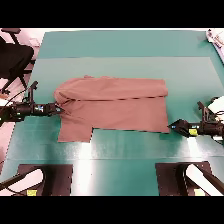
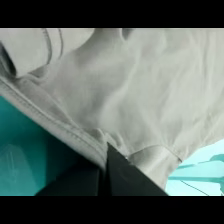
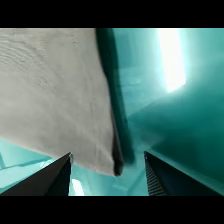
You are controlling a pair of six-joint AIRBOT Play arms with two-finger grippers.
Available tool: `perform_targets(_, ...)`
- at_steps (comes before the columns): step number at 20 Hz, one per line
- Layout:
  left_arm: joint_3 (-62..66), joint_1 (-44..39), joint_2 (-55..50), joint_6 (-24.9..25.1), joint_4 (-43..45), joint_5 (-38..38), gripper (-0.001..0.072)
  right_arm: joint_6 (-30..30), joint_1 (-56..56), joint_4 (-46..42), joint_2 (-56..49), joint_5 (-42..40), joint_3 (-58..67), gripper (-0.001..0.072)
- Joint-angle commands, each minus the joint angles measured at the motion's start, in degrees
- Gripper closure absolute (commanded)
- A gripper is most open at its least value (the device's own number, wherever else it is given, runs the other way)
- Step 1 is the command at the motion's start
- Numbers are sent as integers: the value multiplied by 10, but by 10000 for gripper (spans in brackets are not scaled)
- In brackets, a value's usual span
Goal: Fold the shirts.
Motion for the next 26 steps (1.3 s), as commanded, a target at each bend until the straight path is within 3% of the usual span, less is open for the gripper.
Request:
perform_targets(1,2,0,0,0,3,-7,680,5,0,23,-2,-9,-24,182)
perform_targets(9,2,0,0,0,3,-13,680,34,0,33,-2,-9,-27,186)
perform_targets(13,2,0,0,0,3,-13,680,33,23,39,-61,-6,-26,189)
perform_targets(15,2,0,0,0,3,-19,680,19,62,55,-108,-10,-21,280)
perform_targets(16,2,0,0,0,3,-21,680,11,83,67,-129,-11,-16,370)
perform_targets(17,2,0,0,0,3,-24,680,6,102,76,-143,-12,-9,503)
perform_targets(18,2,0,0,0,3,-27,681,6,122,79,-153,-16,1,691)
perform_targets(21,2,0,0,0,3,-38,680,14,165,79,-141,-16,34,696)
perform_targets(26,8,0,36,-1,-14,-53,682,65,168,78,-15,-8,121,697)
